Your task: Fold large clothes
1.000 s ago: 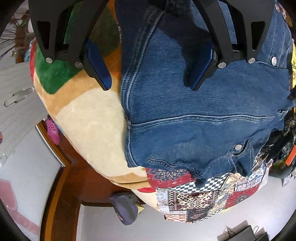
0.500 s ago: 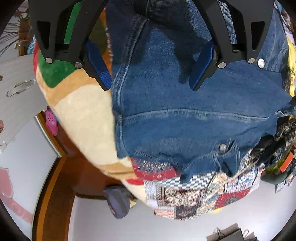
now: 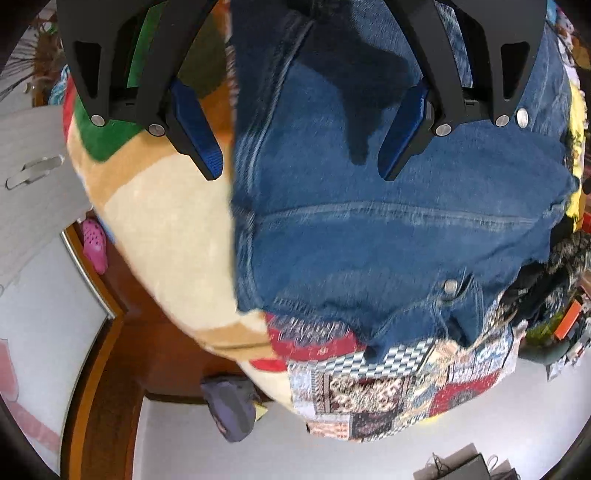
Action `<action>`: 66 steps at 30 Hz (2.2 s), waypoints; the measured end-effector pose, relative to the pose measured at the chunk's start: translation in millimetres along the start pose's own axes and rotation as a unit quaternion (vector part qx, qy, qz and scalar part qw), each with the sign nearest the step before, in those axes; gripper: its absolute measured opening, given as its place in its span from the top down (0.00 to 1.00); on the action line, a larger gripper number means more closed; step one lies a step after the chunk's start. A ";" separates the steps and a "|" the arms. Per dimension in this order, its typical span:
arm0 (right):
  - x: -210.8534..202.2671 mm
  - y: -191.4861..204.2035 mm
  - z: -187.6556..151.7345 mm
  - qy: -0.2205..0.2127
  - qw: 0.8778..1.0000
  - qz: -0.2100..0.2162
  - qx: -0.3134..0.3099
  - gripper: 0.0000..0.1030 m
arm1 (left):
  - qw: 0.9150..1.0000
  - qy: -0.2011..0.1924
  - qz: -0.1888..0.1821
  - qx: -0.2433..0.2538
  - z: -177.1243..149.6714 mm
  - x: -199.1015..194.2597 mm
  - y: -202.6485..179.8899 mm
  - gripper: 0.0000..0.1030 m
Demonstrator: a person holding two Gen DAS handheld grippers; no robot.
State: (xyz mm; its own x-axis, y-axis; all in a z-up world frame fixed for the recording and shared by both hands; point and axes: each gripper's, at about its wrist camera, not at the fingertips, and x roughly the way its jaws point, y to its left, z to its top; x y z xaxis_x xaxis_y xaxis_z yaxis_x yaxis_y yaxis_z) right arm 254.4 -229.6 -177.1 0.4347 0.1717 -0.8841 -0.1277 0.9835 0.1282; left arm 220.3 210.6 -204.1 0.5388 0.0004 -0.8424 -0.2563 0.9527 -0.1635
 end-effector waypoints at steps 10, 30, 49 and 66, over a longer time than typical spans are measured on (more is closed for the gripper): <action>23.3 -26.9 28.4 0.004 0.999 0.022 0.041 0.19 | 0.997 0.051 -0.043 -0.024 40.5 71.8 -9.8 0.27; 65.8 -36.7 60.5 0.008 0.998 0.035 0.053 0.86 | 0.991 0.058 -0.112 -0.033 73.7 122.9 -26.3 0.90; -30.9 2.7 129.0 -0.125 0.991 0.033 -0.035 0.87 | 0.993 -0.051 -0.062 0.086 157.2 19.7 -126.9 0.94; 18.6 6.5 159.7 -0.110 0.987 -0.095 -0.074 0.34 | 0.998 -0.028 0.025 0.050 194.0 88.9 -102.2 0.79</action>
State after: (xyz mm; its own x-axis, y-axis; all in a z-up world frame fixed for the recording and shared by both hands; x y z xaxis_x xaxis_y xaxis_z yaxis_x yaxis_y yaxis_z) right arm 404.0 -210.9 -120.9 0.6439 0.0101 -0.7650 -0.1474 0.9828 -0.1110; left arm 450.1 172.3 -162.6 0.5719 0.0626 -0.8179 -0.2047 0.9764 -0.0683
